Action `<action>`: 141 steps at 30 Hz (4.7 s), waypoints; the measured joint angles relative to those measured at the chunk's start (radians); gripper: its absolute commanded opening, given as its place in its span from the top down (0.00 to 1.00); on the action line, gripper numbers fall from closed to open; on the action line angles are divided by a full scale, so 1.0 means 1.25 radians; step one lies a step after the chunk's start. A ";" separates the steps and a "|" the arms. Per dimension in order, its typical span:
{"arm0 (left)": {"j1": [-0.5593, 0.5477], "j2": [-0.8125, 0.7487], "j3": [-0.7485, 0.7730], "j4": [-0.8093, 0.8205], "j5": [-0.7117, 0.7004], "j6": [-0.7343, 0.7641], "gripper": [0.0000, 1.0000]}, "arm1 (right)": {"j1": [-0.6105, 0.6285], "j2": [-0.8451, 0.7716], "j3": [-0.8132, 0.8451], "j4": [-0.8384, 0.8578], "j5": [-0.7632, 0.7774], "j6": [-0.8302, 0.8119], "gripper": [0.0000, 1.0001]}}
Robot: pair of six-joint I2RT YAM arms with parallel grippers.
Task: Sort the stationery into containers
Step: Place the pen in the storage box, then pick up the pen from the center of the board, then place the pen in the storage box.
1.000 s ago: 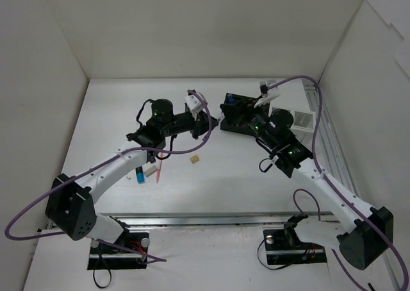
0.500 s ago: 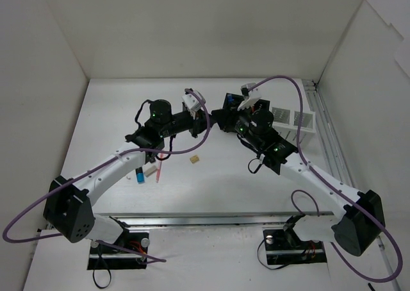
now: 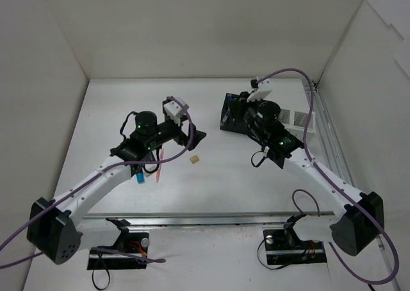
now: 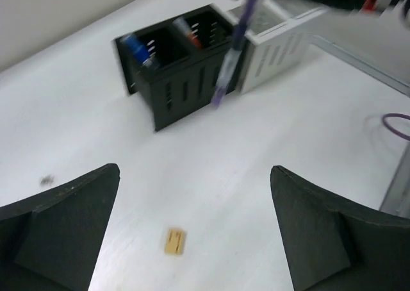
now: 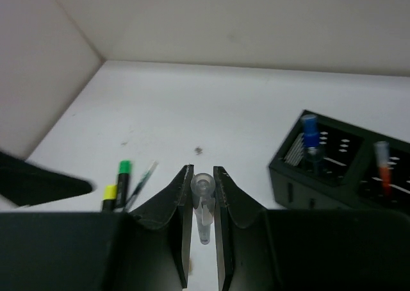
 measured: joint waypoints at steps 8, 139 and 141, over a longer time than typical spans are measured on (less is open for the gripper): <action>0.074 -0.196 -0.202 -0.121 -0.209 -0.130 0.00 | -0.145 0.004 0.033 -0.036 0.162 -0.128 1.00; 0.244 0.023 -0.044 -0.240 -0.345 -0.118 0.01 | -0.186 0.063 -0.064 0.181 0.120 -0.164 1.00; 0.259 0.056 -0.031 -0.245 -0.336 -0.118 0.00 | -0.229 0.095 -0.034 0.179 0.109 -0.196 1.00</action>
